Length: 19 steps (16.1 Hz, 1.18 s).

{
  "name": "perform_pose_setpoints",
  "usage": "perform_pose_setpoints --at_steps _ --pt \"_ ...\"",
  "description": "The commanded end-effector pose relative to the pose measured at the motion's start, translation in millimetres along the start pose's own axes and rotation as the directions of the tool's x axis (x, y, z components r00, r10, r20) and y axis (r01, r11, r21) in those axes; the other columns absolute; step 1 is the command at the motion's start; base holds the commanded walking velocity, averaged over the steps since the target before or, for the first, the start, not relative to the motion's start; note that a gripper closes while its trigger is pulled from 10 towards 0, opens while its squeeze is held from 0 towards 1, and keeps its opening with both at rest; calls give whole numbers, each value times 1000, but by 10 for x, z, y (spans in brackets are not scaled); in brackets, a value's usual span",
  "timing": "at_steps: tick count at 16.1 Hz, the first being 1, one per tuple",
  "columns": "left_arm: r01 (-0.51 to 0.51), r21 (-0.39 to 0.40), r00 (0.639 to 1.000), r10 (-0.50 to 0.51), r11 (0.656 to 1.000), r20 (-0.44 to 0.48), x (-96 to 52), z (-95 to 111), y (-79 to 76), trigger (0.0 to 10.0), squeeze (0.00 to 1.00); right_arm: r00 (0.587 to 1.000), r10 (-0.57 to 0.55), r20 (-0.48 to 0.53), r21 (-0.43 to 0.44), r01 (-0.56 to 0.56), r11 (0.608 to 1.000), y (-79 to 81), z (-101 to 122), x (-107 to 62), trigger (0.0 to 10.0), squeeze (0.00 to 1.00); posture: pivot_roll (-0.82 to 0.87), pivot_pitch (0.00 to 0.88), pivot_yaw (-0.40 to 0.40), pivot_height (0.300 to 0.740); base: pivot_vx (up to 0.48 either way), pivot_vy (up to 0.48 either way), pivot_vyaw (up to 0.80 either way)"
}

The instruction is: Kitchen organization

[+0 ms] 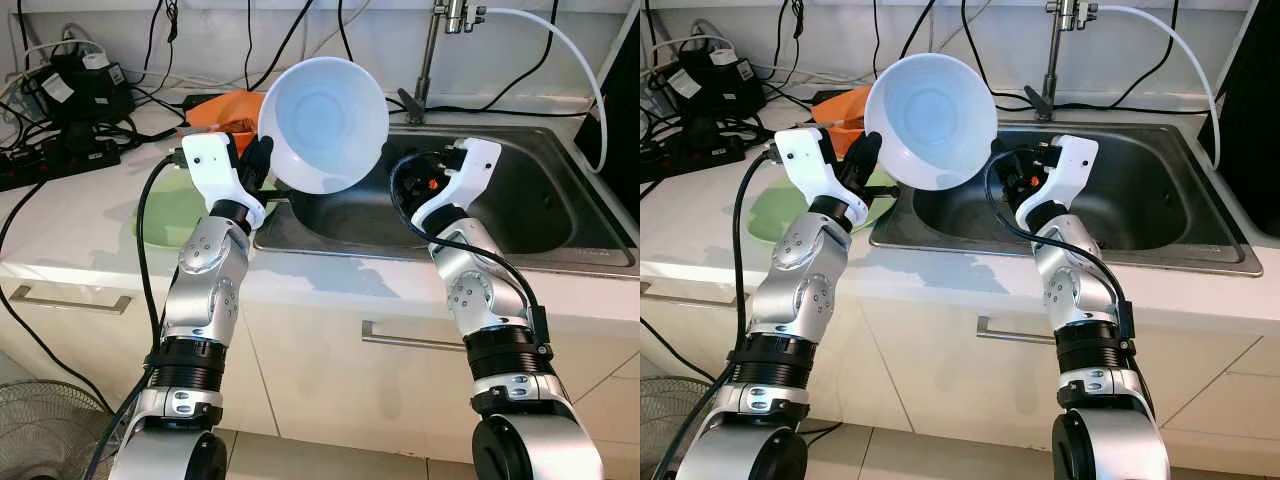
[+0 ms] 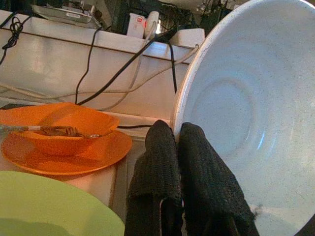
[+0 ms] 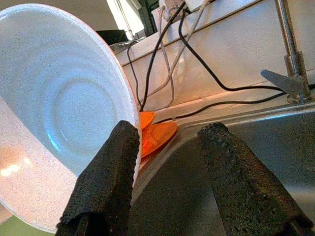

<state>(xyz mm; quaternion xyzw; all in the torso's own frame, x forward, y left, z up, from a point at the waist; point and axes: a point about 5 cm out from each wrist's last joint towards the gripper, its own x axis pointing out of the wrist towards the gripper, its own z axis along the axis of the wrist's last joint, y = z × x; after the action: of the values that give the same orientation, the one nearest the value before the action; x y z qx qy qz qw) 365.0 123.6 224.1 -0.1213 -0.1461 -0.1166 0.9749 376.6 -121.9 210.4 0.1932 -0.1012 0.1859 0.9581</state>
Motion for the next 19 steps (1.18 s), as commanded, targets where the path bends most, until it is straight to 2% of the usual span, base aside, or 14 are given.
perform_pose_setpoints --at_steps 1,4,8,16,17,18,19 --pt "25 3 999 -26 1000 21 13 48 -26 10000 0 1000 28 11 0 -28 1000 49 34 1 10000 0 -9 0 87 740 0 0 0" --pt "78 4 997 -78 997 1 1 22 -84 10000 0 999 32 6 3 -32 999 56 20 -4 10000 0 -3 0 86 740 0 0 0" --pt "67 -12 998 -67 998 2 7 19 -73 10000 0 1000 30 6 -1 -30 1000 51 34 0 10000 0 -7 0 86 740 0 0 0" --pt "138 -30 990 -139 990 -16 -4 -15 -143 10000 0 1000 29 0 0 -29 1000 54 12 1 10000 0 2 0 81 740 0 0 0" --pt "136 -36 990 -137 990 -15 -3 -16 -144 10000 0 1000 29 3 0 -29 1000 50 19 0 510 0 3 0 81 740 0 0 0" --pt "136 -37 990 -137 990 -15 -2 -16 -145 10000 0 1000 29 5 -1 -29 1000 49 22 1 0 0 4 0 80 740 0 0 0" --pt "136 -38 990 -137 990 -16 -1 -16 -145 10000 0 1000 29 6 -1 -29 1000 48 24 1 0 0 4 0 80 740 0 0 0"
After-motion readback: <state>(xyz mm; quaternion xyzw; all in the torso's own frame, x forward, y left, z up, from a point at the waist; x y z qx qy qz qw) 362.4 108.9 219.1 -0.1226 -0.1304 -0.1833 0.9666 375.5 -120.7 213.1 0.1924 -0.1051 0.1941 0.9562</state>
